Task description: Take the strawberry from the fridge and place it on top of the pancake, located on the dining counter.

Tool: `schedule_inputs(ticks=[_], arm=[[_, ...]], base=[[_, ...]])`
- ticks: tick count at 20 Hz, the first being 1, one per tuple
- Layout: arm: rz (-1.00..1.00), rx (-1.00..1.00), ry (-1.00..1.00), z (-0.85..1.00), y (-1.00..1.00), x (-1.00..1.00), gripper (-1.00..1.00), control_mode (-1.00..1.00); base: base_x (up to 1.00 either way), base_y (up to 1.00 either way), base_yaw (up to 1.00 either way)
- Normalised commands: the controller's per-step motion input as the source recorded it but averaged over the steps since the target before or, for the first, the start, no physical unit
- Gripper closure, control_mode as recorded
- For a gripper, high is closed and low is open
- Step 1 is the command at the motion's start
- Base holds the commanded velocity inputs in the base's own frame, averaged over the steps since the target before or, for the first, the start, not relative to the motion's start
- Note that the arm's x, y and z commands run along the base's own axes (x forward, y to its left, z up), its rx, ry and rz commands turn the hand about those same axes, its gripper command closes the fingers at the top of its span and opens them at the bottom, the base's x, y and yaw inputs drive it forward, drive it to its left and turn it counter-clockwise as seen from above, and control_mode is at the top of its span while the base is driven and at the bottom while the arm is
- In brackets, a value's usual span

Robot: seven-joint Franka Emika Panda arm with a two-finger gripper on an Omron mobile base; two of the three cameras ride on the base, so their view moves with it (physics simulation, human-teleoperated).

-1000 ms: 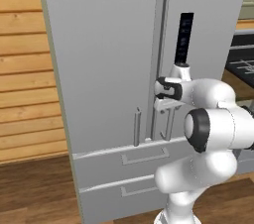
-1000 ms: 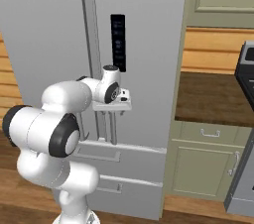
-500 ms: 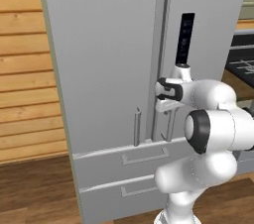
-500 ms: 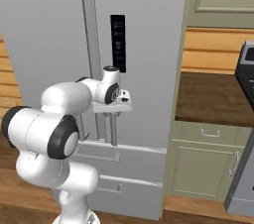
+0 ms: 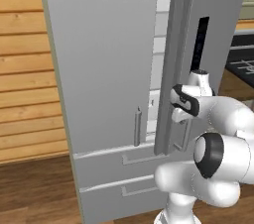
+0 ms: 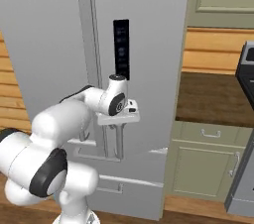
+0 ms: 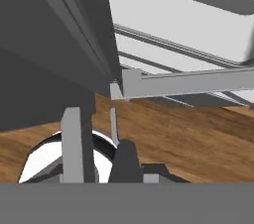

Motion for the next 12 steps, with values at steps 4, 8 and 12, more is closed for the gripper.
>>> schedule_inputs(ticks=[4,8,12], arm=[[0.00,0.08,0.00,-0.19,-1.00,-1.00,1.00,-1.00],[0.00,0.10,0.00,-0.16,-0.92,-0.80,-1.00,-1.00],[0.00,-0.04,0.00,-0.09,-0.06,-0.12,-1.00,-1.00]], base=[[0.00,0.00,0.00],[0.00,0.00,0.00],[0.00,0.00,0.00]])
